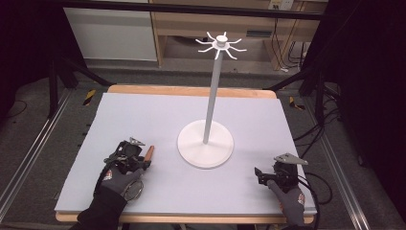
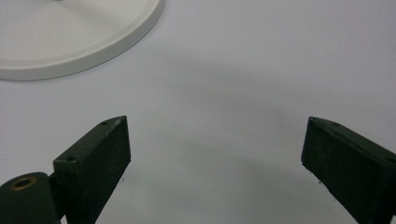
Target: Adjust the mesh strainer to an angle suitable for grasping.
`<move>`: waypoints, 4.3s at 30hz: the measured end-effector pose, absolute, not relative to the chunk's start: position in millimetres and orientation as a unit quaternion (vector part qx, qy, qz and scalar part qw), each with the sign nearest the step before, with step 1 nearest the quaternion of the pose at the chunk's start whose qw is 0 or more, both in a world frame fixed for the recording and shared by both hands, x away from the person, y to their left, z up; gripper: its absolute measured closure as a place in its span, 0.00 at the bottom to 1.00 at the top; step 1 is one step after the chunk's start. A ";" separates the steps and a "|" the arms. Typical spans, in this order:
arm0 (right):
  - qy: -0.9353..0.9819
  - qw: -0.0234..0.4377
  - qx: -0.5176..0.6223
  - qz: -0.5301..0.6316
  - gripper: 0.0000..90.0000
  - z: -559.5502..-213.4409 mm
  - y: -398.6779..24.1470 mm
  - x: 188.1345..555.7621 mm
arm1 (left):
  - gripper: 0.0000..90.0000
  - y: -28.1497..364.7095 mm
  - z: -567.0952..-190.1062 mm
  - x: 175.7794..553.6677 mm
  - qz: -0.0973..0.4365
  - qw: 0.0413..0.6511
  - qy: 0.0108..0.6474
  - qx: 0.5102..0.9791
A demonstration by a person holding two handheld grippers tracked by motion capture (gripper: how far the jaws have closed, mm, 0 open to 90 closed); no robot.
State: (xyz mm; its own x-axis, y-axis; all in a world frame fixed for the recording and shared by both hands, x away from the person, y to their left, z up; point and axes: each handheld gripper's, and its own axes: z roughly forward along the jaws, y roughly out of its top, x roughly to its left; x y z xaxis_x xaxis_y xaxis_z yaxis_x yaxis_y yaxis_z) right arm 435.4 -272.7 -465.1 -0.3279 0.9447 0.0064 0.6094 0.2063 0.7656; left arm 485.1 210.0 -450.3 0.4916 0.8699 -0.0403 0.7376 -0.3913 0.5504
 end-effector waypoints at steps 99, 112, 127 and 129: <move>0.742 0.236 0.527 0.342 0.09 -465.1 -272.9 437.5 | 0.79 205.7 -393.3 469.9 0.169 0.331 0.462 0.805; 0.741 0.237 0.526 0.343 0.09 -465.0 -272.7 437.4 | 0.78 214.3 -367.0 452.1 0.233 0.422 0.453 0.750; 0.737 0.241 0.527 0.349 0.09 -465.3 -273.1 437.5 | 0.78 212.8 -336.8 438.1 0.287 0.503 0.425 0.695; 0.734 0.239 0.532 0.348 0.09 -465.2 -272.1 437.0 | 0.78 212.4 -335.6 438.8 0.288 0.507 0.425 0.692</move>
